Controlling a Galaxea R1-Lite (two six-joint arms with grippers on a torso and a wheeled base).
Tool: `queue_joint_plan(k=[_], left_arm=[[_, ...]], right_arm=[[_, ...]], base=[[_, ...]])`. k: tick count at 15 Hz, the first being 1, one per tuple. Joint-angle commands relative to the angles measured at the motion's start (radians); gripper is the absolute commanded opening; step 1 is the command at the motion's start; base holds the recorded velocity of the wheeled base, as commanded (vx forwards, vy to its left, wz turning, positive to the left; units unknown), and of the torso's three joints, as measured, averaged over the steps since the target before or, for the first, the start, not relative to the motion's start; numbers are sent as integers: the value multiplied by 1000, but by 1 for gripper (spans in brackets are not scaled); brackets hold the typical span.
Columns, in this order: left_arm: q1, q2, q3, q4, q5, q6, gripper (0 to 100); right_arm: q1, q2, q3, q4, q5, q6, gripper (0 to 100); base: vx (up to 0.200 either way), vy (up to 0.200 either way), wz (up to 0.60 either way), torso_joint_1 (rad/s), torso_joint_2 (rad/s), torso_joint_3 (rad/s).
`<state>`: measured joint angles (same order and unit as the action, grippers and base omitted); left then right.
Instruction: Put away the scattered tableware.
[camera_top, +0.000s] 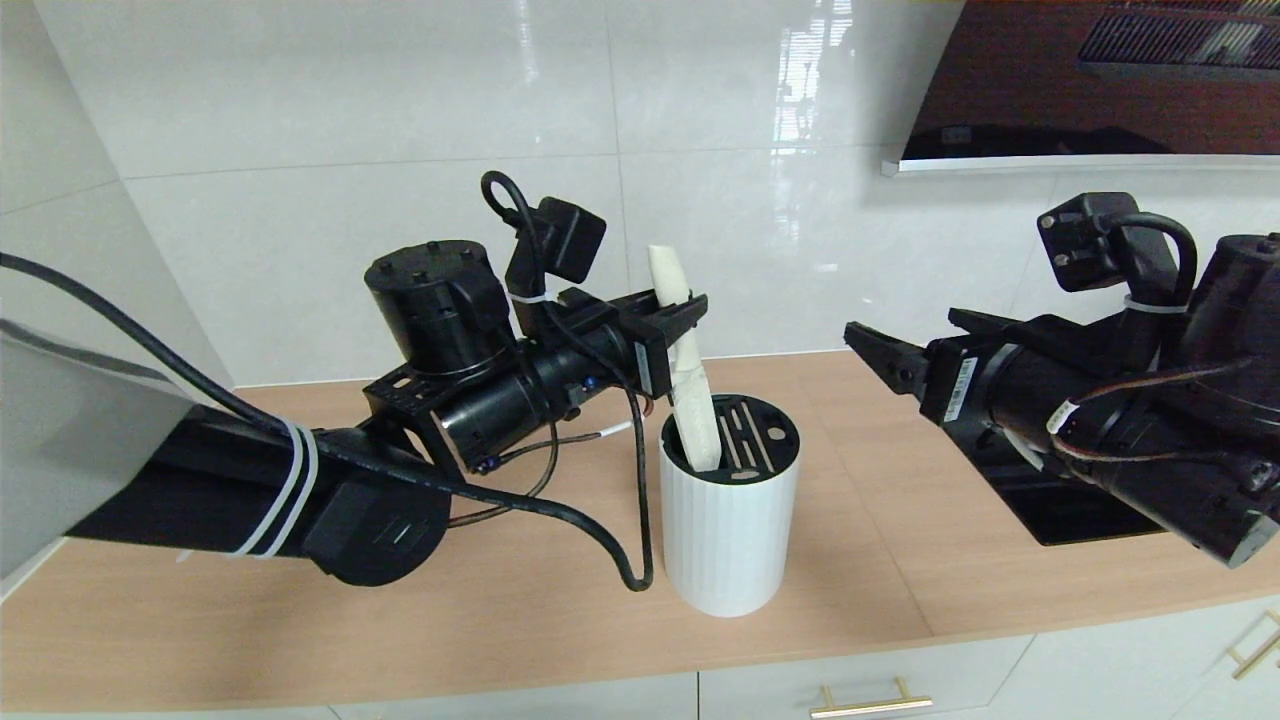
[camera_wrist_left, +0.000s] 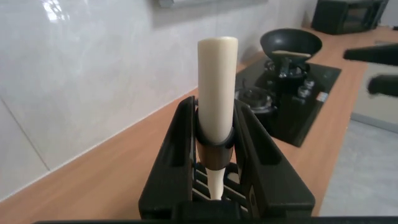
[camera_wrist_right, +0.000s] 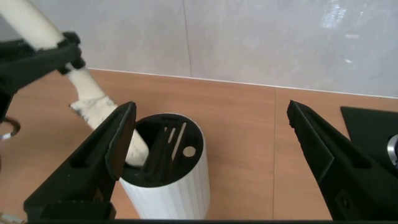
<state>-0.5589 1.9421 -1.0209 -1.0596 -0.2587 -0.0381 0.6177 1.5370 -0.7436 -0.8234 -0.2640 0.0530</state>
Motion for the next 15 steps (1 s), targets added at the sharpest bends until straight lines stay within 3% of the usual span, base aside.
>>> queue_joint_plan(k=[1,4,9,15], left_arm=[[-9,3,8,0,-1,0,0],[-16,29,10,0,-1,1,0],[-33,75,13,0,1,47,0],[-41,133,7,-2,1,49,0]], right_arm=[[1,8,0,0,0,1,100],[1,8,1,0,0,1,100],[2,11,4,0,0,1,100],[4,11,6,0,0,-1,100]], base=[[0,0,0,0,0,0],[0,0,0,0,0,0],[0,0,0,0,0,0],[0,0,0,0,0,0]])
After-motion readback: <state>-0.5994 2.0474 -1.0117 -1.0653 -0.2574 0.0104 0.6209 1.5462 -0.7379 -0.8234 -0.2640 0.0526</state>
